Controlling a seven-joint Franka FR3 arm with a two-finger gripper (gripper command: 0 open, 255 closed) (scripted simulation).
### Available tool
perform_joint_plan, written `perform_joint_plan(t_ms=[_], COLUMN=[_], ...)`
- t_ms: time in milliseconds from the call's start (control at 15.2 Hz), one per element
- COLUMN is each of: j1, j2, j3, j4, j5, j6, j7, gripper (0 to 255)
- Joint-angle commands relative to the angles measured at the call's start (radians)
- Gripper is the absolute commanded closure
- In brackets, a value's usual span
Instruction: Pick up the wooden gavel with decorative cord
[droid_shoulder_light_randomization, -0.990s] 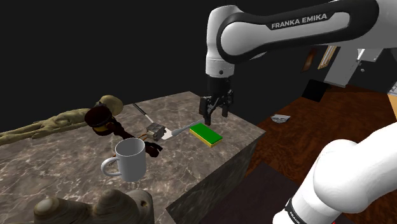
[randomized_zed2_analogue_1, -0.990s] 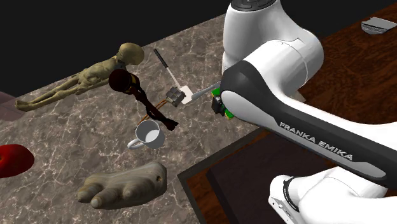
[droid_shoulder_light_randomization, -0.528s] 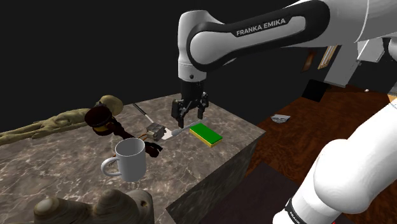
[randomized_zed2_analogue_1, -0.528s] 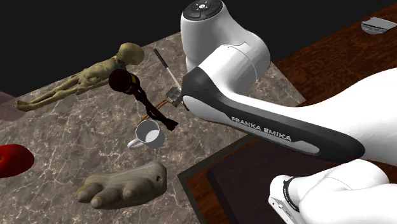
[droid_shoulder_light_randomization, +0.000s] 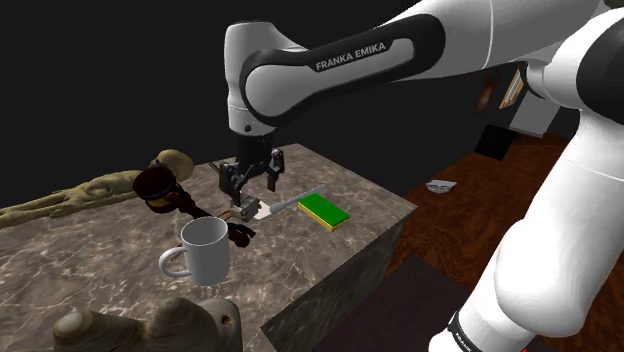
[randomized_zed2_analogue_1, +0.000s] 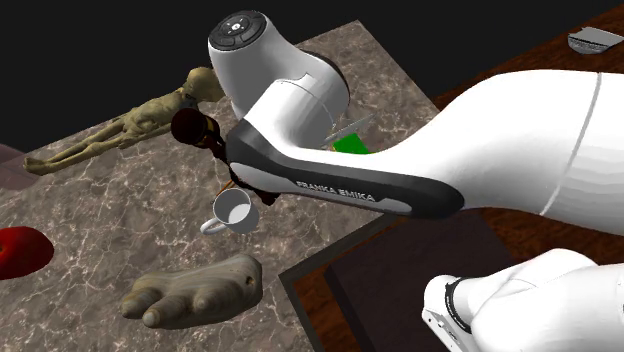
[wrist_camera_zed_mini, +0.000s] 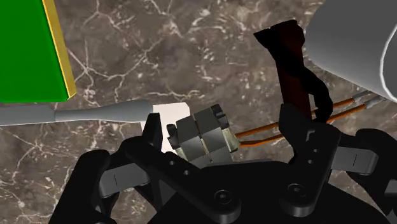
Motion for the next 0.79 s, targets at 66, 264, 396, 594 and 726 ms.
perform_joint_plan(t_ms=[66, 264, 396, 594, 726], j1=[0.026, 0.064, 0.096, 0.141, 0.141], j2=[0.114, 0.225, 0.301, 0.394, 0.399], j3=[0.018, 0.027, 0.026, 0.021, 0.018], j4=[0.109, 0.228, 0.317, 0.434, 0.415], j5=[-0.064, -0.129, -0.172, -0.221, -0.224], j6=[0.014, 0.011, 0.001, -0.018, 0.006], j7=[0.056, 0.107, 0.136, 0.164, 0.168], gripper=[0, 0, 0, 0, 0])
